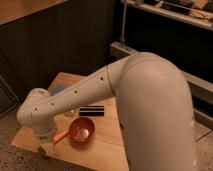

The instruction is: Place the pepper in the ceramic cup

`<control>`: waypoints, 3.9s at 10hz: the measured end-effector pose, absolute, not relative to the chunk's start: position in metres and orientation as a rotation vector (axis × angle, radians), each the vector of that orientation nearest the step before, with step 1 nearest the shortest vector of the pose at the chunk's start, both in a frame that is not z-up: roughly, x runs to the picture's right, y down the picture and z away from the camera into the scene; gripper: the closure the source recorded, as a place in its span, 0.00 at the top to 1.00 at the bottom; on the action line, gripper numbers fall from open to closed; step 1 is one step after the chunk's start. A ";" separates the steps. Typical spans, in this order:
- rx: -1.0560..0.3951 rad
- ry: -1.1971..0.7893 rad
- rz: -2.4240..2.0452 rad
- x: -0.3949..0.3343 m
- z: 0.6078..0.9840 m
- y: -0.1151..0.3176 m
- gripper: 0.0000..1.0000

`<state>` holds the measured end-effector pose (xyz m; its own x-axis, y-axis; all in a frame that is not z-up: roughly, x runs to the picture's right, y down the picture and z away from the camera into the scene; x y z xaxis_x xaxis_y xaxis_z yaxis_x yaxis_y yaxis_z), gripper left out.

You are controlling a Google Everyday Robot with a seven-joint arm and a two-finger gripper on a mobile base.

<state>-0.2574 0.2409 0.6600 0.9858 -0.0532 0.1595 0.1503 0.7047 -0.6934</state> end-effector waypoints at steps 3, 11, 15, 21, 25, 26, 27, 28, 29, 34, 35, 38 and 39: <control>-0.802 -0.146 -0.238 -0.267 0.674 0.253 0.65; -0.758 -0.093 -0.270 -0.292 0.721 0.250 0.65; -0.750 -0.067 -0.267 -0.298 0.739 0.258 0.65; -0.760 -0.034 -0.261 -0.298 0.757 0.269 0.65; -0.780 -0.012 -0.246 -0.299 0.766 0.281 0.36; -0.777 -0.010 -0.236 -0.302 0.767 0.280 0.26; -0.770 -0.011 -0.226 -0.307 0.766 0.277 0.16; -0.757 -0.014 -0.222 -0.312 0.763 0.272 0.07; -0.745 -0.018 -0.221 -0.317 0.759 0.266 0.02; -0.675 -0.044 -0.114 -0.350 0.731 0.219 0.00; -0.660 -0.046 -0.063 -0.353 0.729 0.205 0.00; -0.618 -0.078 0.030 -0.362 0.726 0.169 0.00; -0.595 -0.094 0.050 -0.367 0.725 0.155 0.00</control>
